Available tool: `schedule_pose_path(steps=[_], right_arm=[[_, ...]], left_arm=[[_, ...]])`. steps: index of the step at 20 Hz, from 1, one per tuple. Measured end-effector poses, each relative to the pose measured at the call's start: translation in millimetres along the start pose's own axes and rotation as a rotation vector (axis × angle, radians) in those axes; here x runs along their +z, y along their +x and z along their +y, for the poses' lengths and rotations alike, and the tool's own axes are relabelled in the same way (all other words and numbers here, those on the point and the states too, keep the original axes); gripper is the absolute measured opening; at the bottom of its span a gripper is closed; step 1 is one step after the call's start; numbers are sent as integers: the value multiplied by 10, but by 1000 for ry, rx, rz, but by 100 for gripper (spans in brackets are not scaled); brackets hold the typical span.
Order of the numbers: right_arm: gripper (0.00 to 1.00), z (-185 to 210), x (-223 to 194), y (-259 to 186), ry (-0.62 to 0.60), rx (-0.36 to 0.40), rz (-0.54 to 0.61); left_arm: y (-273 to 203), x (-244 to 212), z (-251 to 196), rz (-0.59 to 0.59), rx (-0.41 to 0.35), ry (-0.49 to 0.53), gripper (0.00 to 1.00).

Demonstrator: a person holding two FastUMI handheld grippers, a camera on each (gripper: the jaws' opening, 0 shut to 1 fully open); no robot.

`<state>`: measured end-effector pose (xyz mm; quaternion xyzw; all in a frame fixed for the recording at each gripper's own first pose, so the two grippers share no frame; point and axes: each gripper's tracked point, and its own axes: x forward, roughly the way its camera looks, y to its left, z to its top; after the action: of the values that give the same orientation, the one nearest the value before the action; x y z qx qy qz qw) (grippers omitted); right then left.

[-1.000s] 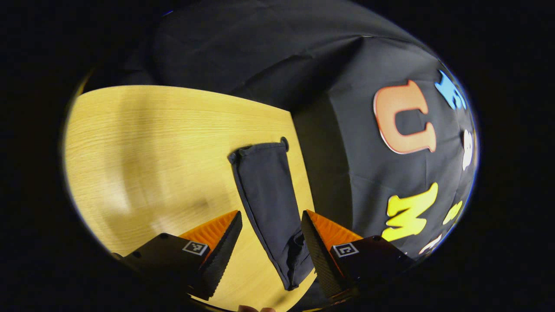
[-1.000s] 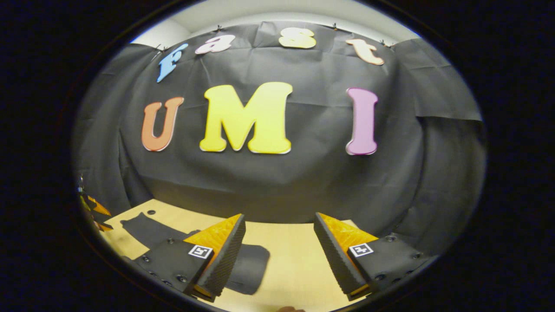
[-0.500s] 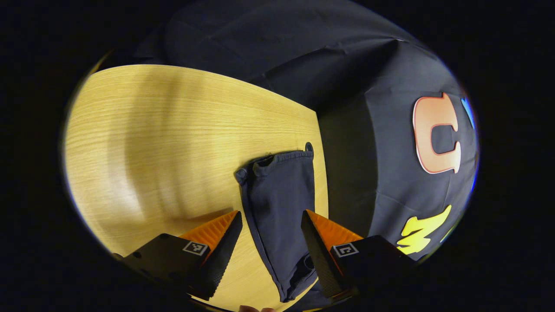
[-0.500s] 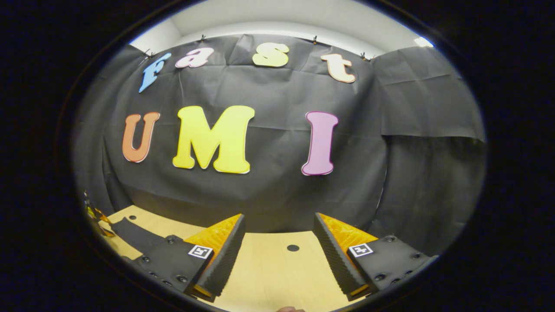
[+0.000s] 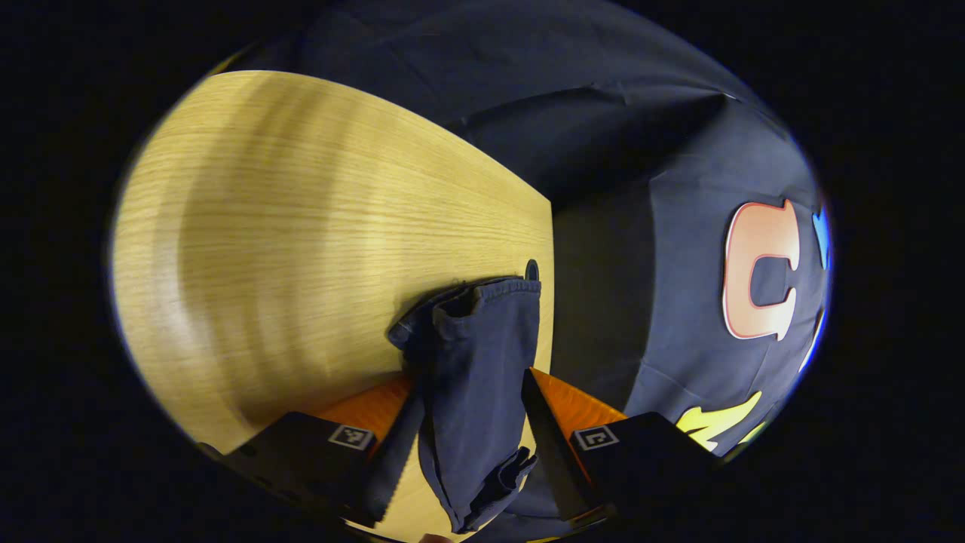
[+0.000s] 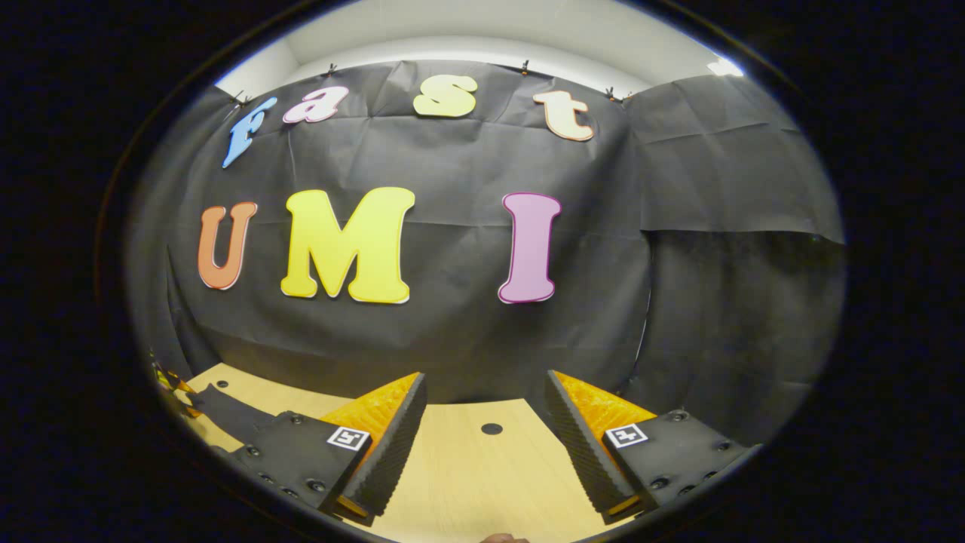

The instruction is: Grasp the waist and the cuffs of the jeans and fold them to make the two legs overlap; first hold the waist and fold one-third of the jeans toward the cuffs, then hold the cuffs and fold the remaining one-third in the same direction to finish folding.

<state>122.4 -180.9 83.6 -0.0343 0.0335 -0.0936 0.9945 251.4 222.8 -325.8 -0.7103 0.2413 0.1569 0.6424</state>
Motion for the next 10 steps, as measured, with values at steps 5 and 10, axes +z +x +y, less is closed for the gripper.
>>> schedule_pose_path(steps=[5, 10], right_arm=[[93, -44, 24, -34, -35, -2, 5], [93, -59, 29, -43, -27, -7, 11]], left_arm=[[169, 5, 62, -27, 11, 2, 21], [70, 0, -72, -56, -22, 100, 5]])
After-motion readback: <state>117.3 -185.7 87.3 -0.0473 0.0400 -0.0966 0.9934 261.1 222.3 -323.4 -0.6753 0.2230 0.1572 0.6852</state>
